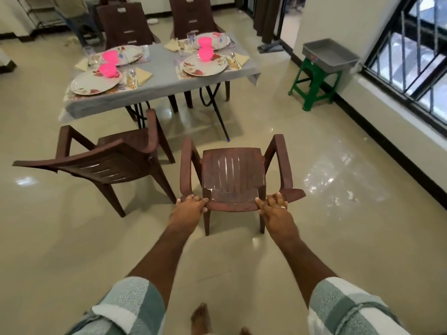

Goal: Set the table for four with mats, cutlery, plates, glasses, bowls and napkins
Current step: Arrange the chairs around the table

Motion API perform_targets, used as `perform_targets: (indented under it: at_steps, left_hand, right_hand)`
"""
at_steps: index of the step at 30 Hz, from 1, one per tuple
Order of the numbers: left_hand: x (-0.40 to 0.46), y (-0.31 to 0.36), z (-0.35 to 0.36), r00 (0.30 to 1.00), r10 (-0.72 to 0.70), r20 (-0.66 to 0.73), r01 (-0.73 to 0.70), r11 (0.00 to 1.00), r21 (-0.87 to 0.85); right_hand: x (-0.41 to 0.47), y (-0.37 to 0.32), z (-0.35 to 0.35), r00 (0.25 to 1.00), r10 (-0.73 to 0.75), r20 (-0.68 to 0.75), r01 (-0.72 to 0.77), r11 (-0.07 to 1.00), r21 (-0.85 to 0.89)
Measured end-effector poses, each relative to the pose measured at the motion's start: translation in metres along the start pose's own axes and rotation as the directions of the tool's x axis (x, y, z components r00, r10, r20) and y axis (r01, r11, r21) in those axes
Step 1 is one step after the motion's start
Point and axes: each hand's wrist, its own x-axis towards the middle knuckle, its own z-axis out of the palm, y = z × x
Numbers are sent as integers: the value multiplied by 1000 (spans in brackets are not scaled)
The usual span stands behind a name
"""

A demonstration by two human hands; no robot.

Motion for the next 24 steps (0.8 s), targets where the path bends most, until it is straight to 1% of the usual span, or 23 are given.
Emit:
perform_targets:
  at_steps: [4,7,10,13,17,22,24]
  left_hand:
    - [29,15,-10,999,-35,2,35,998,-42]
    - [43,20,-16,999,-43,6,43,999,-23]
    - [66,26,-27,998,-62,-6,62,998,6]
    - [98,34,-43,998,-52,-27,53,998,45]
    - [139,46,-61,996,-42,-79,53,987,149]
    - [192,56,-84,995,-53,-89,66,985,159]
    - [216,57,-94,995,-59,-84,72,984,162]
  right_hand:
    - [44,19,-22,996,-15,85,17,1000,-17]
    - [67,24,-32,991,-31,128,35,999,-27]
    - [96,33,-42,991,-46,125,50,998,-27]
    - [135,45,-57,990,-67,121,69,998,-13]
    - [191,60,-80,989,-59,138,63,998,-24]
    - [256,66,-107,983,-90,159,92,996,-6]
    - [282,66,-117,983,-81,167,84,996,-6]
